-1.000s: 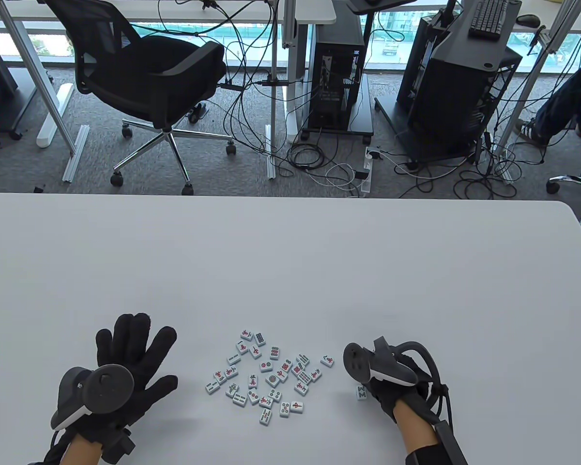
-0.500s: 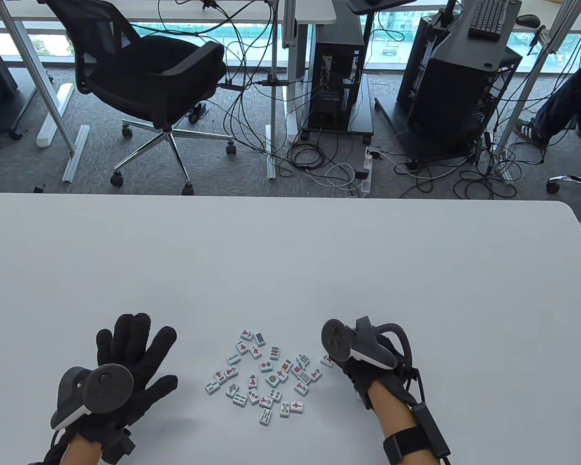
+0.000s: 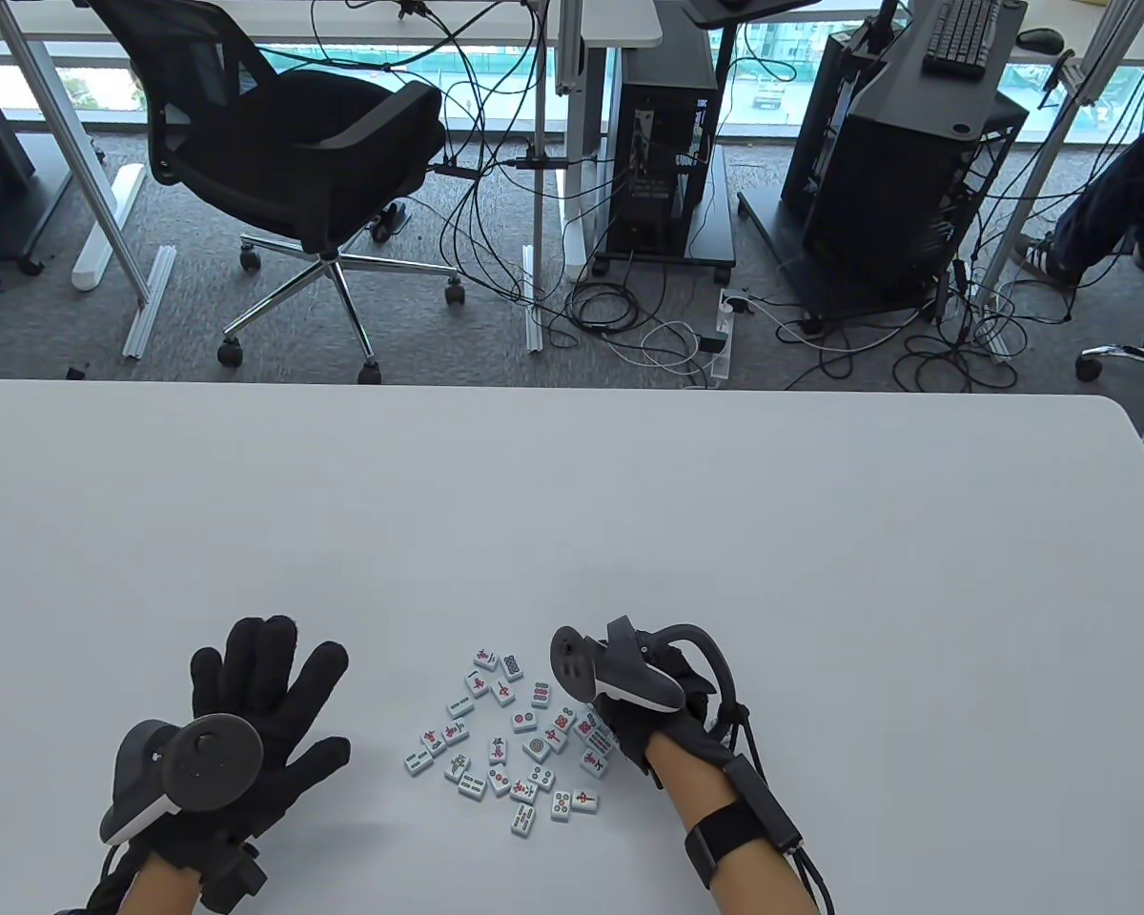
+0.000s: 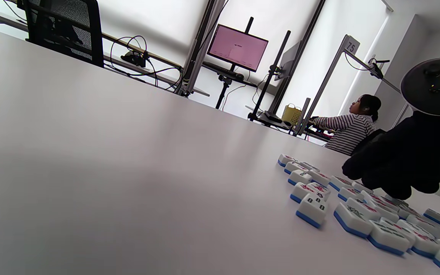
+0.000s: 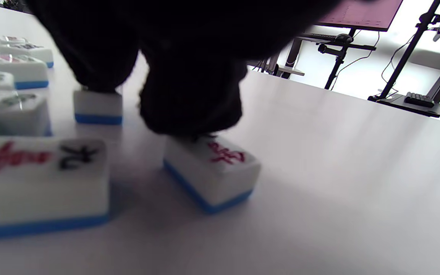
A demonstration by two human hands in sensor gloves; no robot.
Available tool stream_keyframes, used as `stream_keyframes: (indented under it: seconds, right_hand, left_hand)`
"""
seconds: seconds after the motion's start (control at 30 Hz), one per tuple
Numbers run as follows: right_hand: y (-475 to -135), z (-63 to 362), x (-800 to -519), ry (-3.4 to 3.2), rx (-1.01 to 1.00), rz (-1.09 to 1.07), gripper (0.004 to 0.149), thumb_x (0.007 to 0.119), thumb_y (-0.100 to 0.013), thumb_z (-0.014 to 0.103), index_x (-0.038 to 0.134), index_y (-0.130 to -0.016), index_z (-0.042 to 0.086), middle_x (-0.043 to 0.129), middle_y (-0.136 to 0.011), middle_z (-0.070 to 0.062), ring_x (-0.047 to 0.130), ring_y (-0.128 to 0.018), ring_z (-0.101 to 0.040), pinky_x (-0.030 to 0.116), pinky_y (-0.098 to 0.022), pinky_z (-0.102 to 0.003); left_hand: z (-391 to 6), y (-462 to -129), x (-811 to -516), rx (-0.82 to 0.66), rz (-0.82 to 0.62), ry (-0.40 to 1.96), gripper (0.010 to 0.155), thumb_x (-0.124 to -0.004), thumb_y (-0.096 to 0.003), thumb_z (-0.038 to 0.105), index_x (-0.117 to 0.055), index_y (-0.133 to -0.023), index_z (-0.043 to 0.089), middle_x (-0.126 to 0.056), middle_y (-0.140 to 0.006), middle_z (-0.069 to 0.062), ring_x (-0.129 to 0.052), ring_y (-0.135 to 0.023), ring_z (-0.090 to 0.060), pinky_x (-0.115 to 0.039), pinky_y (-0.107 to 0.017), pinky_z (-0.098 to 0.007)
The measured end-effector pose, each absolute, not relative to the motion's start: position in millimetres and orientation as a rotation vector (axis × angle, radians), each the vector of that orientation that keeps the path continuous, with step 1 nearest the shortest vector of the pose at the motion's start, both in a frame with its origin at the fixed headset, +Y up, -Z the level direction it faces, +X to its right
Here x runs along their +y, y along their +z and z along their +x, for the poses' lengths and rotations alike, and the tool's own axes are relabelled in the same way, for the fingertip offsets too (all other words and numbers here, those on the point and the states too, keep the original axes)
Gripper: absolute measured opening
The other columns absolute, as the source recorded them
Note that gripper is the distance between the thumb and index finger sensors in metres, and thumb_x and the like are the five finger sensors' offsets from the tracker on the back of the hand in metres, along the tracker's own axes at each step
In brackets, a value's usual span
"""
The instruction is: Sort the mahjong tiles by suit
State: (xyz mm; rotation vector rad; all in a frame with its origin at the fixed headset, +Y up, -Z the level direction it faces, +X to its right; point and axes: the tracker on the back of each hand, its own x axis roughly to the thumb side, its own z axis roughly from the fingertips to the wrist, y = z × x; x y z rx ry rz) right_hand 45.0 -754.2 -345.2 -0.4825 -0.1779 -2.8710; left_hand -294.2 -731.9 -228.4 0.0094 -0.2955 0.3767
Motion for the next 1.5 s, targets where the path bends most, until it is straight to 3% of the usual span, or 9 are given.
stream_keyframes:
  seconds: [0.13, 0.37, 0.63, 0.93, 1.07, 1.23, 1.5]
  right_hand:
    - [-343.7, 44.1, -745.6, -2.858, -0.127, -0.577, 0.052, 0.081, -0.041, 0.041, 0.08, -0.086, 0.015, 0.1, -0.037, -0.003, 0.089, -0.006, -0.01, 0.08, -0.005, -0.027]
    - [-339.2, 30.4, -747.2, -2.658, -0.258, -0.711, 0.061, 0.087, -0.039, 0.034, 0.067, -0.096, 0.024, 0.099, -0.043, -0.001, 0.09, -0.011, -0.009, 0.081, -0.01, -0.027]
    - [-338.7, 18.5, -761.7, -2.596, -0.227, -0.778, 0.054, 0.087, -0.037, 0.034, 0.076, -0.088, 0.02, 0.098, -0.041, -0.001, 0.089, -0.009, -0.009, 0.081, -0.009, -0.027]
    - [-322.6, 61.7, -732.0, -2.773, -0.173, -0.724, 0.057, 0.087, -0.037, 0.037, 0.077, -0.087, 0.009, 0.099, -0.039, 0.0, 0.089, -0.008, -0.008, 0.081, -0.007, -0.026]
    - [-305.0, 89.6, -722.8, -2.805, -0.316, -0.65, 0.059, 0.086, -0.039, 0.036, 0.076, -0.088, 0.006, 0.098, -0.041, 0.0, 0.089, -0.009, -0.008, 0.081, -0.008, -0.026]
    - [-279.1, 111.7, -733.8, -2.751, -0.415, -0.642, 0.059, 0.086, -0.039, 0.036, 0.076, -0.088, 0.005, 0.099, -0.041, 0.0, 0.089, -0.009, -0.008, 0.081, -0.008, -0.026]
    - [-260.6, 119.6, -755.6, -2.711, -0.292, -0.677, 0.058, 0.086, -0.038, 0.036, 0.076, -0.087, 0.006, 0.098, -0.038, 0.001, 0.089, -0.007, -0.007, 0.081, -0.006, -0.025]
  left_hand:
    - [-294.9, -228.7, -730.9, -0.293, 0.012, 0.379, 0.08, -0.054, -0.0434, 0.076, -0.016, -0.109, 0.05, 0.018, -0.108, 0.02, 0.024, -0.104, -0.013, 0.012, -0.071, -0.053]
    - [-294.7, -230.2, -732.7, -0.295, 0.002, 0.385, 0.08, -0.054, -0.0435, 0.076, -0.017, -0.109, 0.05, 0.018, -0.109, 0.02, 0.024, -0.104, -0.013, 0.012, -0.071, -0.053]
    - [-295.4, -230.3, -732.5, -0.292, 0.002, 0.389, 0.08, -0.054, -0.0436, 0.076, -0.017, -0.109, 0.05, 0.018, -0.109, 0.02, 0.024, -0.104, -0.013, 0.012, -0.071, -0.053]
    - [-294.5, -230.4, -732.8, -0.301, 0.001, 0.388, 0.08, -0.054, -0.0437, 0.076, -0.017, -0.109, 0.049, 0.018, -0.109, 0.02, 0.023, -0.104, -0.013, 0.012, -0.071, -0.053]
    - [-294.1, -230.2, -732.9, -0.303, 0.0, 0.385, 0.08, -0.054, -0.0435, 0.076, -0.017, -0.109, 0.05, 0.018, -0.108, 0.02, 0.024, -0.104, -0.013, 0.012, -0.071, -0.053]
    - [-292.7, -230.1, -734.1, -0.304, -0.011, 0.379, 0.08, -0.054, -0.0436, 0.076, -0.017, -0.109, 0.049, 0.018, -0.109, 0.02, 0.023, -0.104, -0.013, 0.012, -0.071, -0.053]
    - [-293.7, -230.0, -735.1, -0.292, -0.015, 0.378, 0.08, -0.054, -0.0435, 0.076, -0.017, -0.109, 0.05, 0.018, -0.108, 0.02, 0.023, -0.104, -0.013, 0.012, -0.071, -0.053]
